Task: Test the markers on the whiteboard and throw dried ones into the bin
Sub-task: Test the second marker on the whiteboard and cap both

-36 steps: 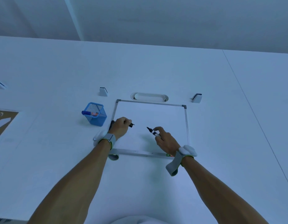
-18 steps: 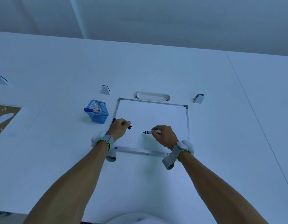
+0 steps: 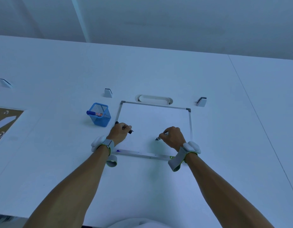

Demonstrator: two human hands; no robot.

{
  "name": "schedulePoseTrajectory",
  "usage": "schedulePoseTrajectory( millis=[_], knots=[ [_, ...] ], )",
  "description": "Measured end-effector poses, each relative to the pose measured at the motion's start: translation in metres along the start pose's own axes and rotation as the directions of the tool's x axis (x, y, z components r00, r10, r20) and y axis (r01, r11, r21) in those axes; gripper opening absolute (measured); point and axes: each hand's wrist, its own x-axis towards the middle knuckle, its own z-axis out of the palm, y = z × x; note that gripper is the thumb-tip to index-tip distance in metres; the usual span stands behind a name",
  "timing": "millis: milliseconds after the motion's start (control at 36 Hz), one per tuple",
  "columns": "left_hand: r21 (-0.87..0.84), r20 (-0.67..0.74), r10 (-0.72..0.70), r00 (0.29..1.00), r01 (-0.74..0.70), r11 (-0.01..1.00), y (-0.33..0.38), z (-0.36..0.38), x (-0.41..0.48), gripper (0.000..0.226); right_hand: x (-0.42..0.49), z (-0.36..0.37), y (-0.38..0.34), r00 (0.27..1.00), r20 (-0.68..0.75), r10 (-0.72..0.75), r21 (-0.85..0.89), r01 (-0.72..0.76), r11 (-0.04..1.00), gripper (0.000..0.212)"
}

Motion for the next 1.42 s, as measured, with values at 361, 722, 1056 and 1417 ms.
schedulePoseTrajectory(
  millis=[361, 722, 1056, 1417],
  knots=[
    [-0.394, -0.025, -0.008, 1.0, -0.003, 0.919, -0.008, -0.023, -0.007, 0.015, -0.006, 0.008, -0.005, 0.971, 0.107, -0.213, 0.203, 0.189, 0.961, 0.028],
    [-0.453, -0.001, 0.085, 0.996, -0.076, 0.888, -0.014, -0.03, -0.017, 0.014, -0.008, 0.025, -0.031, 0.937, 0.115, -0.331, 0.27, 0.291, 0.918, 0.025],
    [-0.477, 0.04, 0.059, 0.997, -0.033, 0.879, -0.04, -0.057, -0.029, 0.022, -0.012, 0.056, -0.064, 0.896, 0.214, -0.388, 0.251, 0.333, 0.909, 0.027],
    [-0.363, 0.028, 0.068, 0.997, -0.054, 0.93, -0.085, -0.116, -0.036, 0.023, -0.014, 0.112, -0.115, 0.859, 0.308, -0.409, 0.219, 0.354, 0.909, 0.024]
  ],
)
